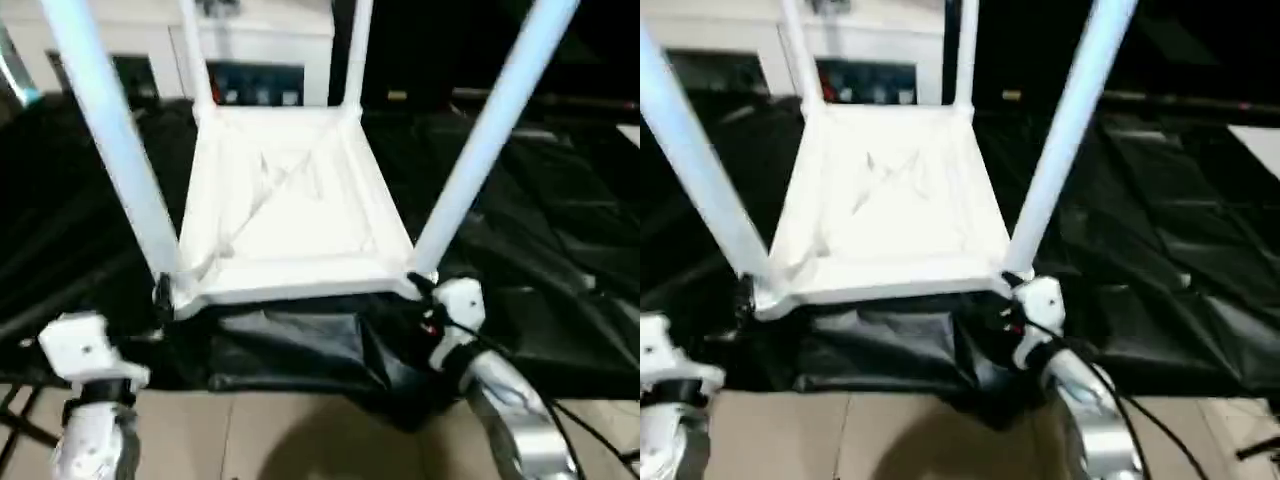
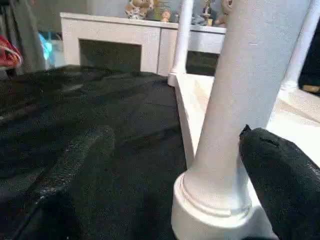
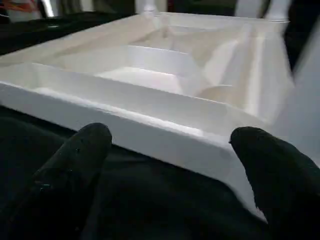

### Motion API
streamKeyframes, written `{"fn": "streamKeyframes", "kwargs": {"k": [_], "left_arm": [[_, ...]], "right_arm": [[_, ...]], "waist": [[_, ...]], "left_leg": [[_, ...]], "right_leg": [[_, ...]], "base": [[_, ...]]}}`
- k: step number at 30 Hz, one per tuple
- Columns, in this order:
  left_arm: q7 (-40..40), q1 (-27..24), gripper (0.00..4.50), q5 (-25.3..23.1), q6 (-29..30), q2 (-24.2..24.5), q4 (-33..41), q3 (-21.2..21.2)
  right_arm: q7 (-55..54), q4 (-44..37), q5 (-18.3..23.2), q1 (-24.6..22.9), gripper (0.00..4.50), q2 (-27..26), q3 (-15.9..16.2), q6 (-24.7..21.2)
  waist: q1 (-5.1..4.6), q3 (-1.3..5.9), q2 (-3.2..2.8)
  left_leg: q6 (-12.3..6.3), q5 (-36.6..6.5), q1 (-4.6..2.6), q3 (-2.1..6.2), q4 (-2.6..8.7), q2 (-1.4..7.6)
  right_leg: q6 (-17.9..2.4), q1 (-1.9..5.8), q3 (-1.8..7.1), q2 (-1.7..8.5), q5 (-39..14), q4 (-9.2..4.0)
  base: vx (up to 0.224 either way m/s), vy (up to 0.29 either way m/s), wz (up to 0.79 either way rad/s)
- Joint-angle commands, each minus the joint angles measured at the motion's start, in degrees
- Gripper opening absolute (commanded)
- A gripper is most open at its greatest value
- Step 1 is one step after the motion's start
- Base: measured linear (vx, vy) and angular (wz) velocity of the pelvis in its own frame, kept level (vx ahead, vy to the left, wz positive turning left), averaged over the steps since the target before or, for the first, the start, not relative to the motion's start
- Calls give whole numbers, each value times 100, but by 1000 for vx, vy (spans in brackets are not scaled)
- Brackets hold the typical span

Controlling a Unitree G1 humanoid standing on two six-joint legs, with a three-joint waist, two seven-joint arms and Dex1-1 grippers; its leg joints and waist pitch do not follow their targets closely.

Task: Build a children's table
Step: Move to table, then flip table

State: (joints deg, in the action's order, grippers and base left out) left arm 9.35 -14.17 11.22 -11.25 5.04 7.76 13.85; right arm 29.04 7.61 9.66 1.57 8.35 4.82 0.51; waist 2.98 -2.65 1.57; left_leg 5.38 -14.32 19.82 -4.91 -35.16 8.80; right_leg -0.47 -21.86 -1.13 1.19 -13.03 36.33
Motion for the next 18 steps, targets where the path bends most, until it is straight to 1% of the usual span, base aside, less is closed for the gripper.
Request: {"fn": "streamKeyframes", "kwargs": {"k": [1, 2, 3, 4, 5, 6, 7, 8, 9, 10, 11, 12, 13, 14, 15, 16, 17, 18], "left_arm": [[226, -18, 450, 43, 67, 126, 110, -44], [317, 13, 450, 24, 112, 196, 96, -120], [409, 91, 450, -21, 127, 284, 50, -197], [434, 149, 450, -38, 141, 314, 25, -227], [450, 163, 450, -33, 142, 321, 17, -236], [607, 352, 450, 1, 160, 405, -93, -331], [644, 423, 450, 6, 170, 424, -132, -362], [644, 423, 450, 6, 170, 424, -132, -362], [696, 521, 450, 26, 206, 454, -202, -388], [727, 654, 450, 75, 306, 475, -302, -393], [733, 675, 450, 86, 323, 480, -318, -394], [755, 819, 450, 126, 403, 510, -437, -403], [760, 900, 450, 134, 465, 526, -508, -406], [778, 951, 450, 131, 486, 541, -558, -415], [819, 1084, 450, 128, 586, 578, -698, -439], [836, 1158, 450, 110, 649, 599, -786, -461], [840, 1214, 450, 60, 673, 621, -870, -486], [776, 1305, 450, -31, 710, 635, -1004, -498]], "right_arm": [[35, -59, 124, -1, 443, 24, -61, -91], [74, -78, 223, 16, 443, 29, -88, -143], [134, -100, 303, 30, 443, 37, -106, -162], [158, -115, 320, 35, 443, 49, -113, -169], [163, -118, 326, 36, 443, 48, -115, -172], [226, -149, 366, 54, 443, 51, -121, -195], [251, -158, 375, 64, 443, 62, -122, -202], [251, -158, 375, 64, 443, 62, -122, -202], [326, -156, 422, 80, 443, 69, -113, -227], [465, -158, 474, 108, 443, 105, -75, -281], [489, -158, 483, 113, 443, 111, -68, -291], [672, -168, 566, 145, 443, 155, -22, -381], [764, -178, 601, 165, 443, 199, 24, -423], [805, -180, 603, 183, 443, 226, 54, -451], [918, -177, 597, 236, 443, 296, 128, -520], [969, -168, 587, 272, 443, 331, 155, -551], [985, -158, 584, 303, 443, 340, 159, -566], [1005, -140, 559, 354, 443, 356, 173, -543]], "waist": [[-48, 162, -113], [-53, 139, -94], [-48, 112, -98], [-37, 102, -97], [-38, 127, -68], [-17, 116, -80], [-13, 126, -68], [-6, 132, -68], [-10, 133, -50], [-1, 166, -45], [6, 175, -42], [0, 193, -33], [2, 201, -36], [7, 210, -38], [10, 230, -33], [6, 274, -30], [12, 285, -58], [-3, 297, -53]], "left_leg": [[-77, -1372, -24, -19, 572, 388], [-120, -1672, -31, -79, 584, 411], [-130, -1898, -42, -120, 593, 418], [-118, -1999, -63, -146, 589, 420], [-112, -1947, -72, -163, 574, 424], [-87, -1856, -54, -195, 591, 426], [-80, -1813, -53, -202, 589, 427], [-69, -1732, -29, -202, 595, 433], [-65, -1676, -4, -205, 597, 431], [-75, -1479, 20, -215, 578, 413], [-92, -1382, 16, -223, 564, 414], [-122, -1113, 45, -230, 550, 410], [-135, -992, 55, -234, 541, 404], [-152, -903, 49, -240, 532, 402], [-201, -731, 49, -251, 511, 392], [-240, -382, 65, -252, 479, 387], [-269, -245, 58, -256, 463, 388], [-332, -7, 76, -273, 438, 375]], "right_leg": [[-813, 274, 234, 502, -321, -461], [-915, 225, 261, 527, -1075, -532], [-890, 169, 289, 550, -1650, -582], [-856, 130, 301, 557, -1898, -614], [-836, 131, 318, 565, -1920, -618], [-796, 110, 332, 564, -1897, -619], [-776, 115, 334, 569, -1880, -616], [-759, 132, 333, 580, -1827, -604], [-742, 146, 331, 580, -1808, -600], [-690, 165, 329, 584, -1745, -587], [-702, 158, 336, 586, -1624, -582], [-760, 190, 334, 582, -1269, -549], [-784, 202, 329, 574, -1101, -533], [-806, 203, 324, 573, -950, -521], [-856, 219, 320, 574, -660, -501], [-912, 251, 301, 557, -143, -440], [-955, 241, 296, 552, 119, -413], [-1052, 254, 279, 531, 698, -370]], "base": [[-62, 46, 6], [-67, 46, 5], [-59, 27, 7], [-59, 27, 7], [0, 0, 0], [0, 0, 0], [0, 0, 0], [0, 0, 0], [0, 0, 0], [0, 0, 0], [0, 0, 0], [0, 0, 0], [0, 0, 0], [0, 0, 0], [0, 0, 0], [0, 0, 0], [0, 0, 0], [0, 0, 0]]}}
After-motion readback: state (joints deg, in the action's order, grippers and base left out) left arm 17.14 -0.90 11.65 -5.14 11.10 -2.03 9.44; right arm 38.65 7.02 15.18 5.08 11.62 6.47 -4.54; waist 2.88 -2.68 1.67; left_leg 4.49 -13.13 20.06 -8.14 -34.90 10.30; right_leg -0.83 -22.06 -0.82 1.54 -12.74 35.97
